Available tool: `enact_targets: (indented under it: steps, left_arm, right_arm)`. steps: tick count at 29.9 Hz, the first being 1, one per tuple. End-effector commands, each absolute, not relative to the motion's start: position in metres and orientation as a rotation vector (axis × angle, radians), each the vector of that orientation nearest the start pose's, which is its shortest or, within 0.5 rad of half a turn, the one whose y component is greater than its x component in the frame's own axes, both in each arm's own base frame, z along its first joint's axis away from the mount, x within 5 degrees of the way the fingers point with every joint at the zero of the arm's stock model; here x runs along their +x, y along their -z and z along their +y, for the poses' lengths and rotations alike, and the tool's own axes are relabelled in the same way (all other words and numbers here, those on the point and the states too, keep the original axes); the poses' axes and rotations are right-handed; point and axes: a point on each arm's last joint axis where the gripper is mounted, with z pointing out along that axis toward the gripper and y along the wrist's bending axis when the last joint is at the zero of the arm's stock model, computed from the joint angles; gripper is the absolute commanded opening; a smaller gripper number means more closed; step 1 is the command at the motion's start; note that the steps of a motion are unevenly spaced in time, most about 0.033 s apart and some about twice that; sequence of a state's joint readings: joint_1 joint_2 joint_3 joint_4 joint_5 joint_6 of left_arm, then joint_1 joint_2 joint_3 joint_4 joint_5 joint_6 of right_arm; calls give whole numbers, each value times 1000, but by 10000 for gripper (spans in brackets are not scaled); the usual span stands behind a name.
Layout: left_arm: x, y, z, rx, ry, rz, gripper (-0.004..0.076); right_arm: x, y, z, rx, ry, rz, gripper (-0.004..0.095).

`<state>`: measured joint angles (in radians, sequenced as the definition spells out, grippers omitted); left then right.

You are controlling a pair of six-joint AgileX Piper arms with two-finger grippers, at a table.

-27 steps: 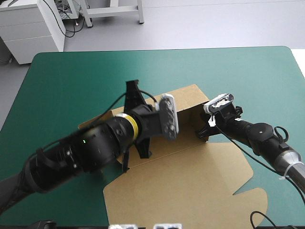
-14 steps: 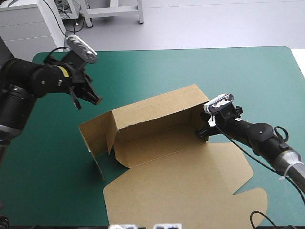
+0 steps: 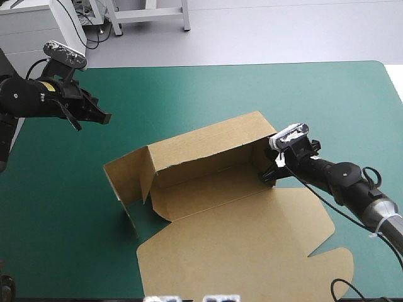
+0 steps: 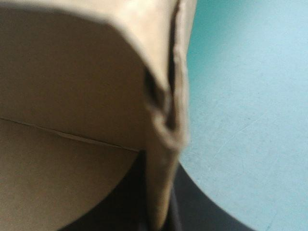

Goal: Fold the box

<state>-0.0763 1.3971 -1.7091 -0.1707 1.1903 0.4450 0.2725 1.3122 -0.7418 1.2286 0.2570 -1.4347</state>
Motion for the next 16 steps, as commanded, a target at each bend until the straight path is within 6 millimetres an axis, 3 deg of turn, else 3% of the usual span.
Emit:
enact_targets:
  steps: [1,9,16]
  left_arm:
    - [261,-485,-36,588,34,2147,-6]
    - [261,-484,-36,592,37,2147,-8]
    - [261,-484,-36,592,37,2147,-8]
  right_arm:
    - [248,-290,94,-623,-318,1940,-18]
    - [225,-312,90,-728,-291,1930,-19]
    - [220,-346,85,-788,-254,2106,-19]
